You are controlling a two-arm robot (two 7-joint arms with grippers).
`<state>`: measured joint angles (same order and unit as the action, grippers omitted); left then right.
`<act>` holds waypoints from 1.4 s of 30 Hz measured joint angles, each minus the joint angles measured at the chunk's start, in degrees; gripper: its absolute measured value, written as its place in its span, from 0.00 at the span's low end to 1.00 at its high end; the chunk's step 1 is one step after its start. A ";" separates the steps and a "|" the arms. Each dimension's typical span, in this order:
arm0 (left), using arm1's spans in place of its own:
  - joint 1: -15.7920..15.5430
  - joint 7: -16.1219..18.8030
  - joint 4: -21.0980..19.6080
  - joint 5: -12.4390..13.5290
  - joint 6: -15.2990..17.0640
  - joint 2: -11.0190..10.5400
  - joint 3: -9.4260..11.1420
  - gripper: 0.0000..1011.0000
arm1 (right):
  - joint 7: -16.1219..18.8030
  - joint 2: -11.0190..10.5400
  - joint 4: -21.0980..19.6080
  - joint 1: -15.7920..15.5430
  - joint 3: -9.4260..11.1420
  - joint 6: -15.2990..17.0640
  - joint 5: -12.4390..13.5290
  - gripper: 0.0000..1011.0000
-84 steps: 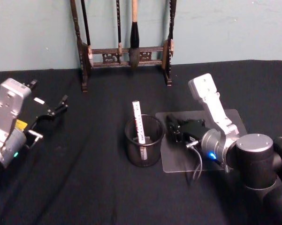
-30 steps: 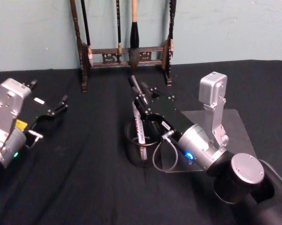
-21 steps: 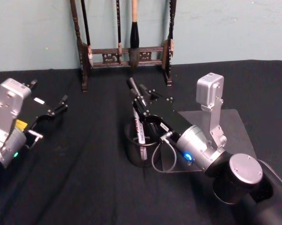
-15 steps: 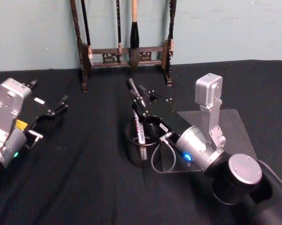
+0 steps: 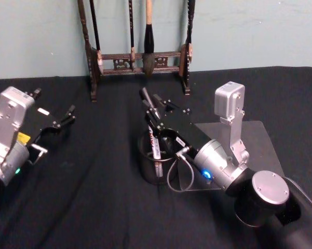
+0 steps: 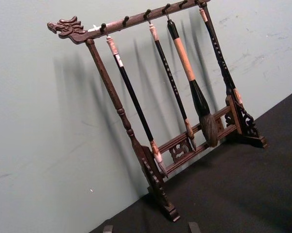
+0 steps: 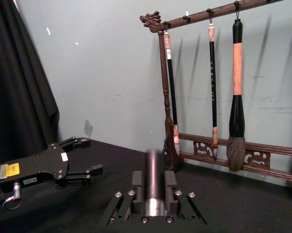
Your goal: Pick up the water-based marker from the table and place it into the pen holder.
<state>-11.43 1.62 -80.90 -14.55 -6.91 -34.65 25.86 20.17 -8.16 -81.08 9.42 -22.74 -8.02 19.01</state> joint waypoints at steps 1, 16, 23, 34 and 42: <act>0.00 0.00 0.00 0.00 0.00 0.00 0.00 0.99 | 0.01 0.00 0.00 0.00 0.00 0.00 0.01 0.29; 0.00 0.00 0.00 0.00 0.00 0.00 0.00 0.99 | 0.16 0.01 0.00 0.00 0.09 0.03 0.14 0.75; 0.00 0.00 0.00 0.00 0.00 0.00 0.00 0.99 | 0.49 -0.64 -1.69 -0.38 0.67 0.30 0.96 0.95; 0.00 0.00 0.00 0.00 0.00 0.00 0.00 0.99 | -2.06 -2.88 -6.12 -1.60 5.73 -1.20 2.38 0.99; 0.00 0.00 0.00 0.00 0.00 0.00 0.00 0.99 | -7.47 -4.60 -5.13 -2.46 11.00 -1.71 -1.11 0.99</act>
<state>-11.43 1.62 -80.90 -14.55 -6.91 -34.64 25.86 12.70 -12.76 -86.21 6.95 -11.74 -9.73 17.91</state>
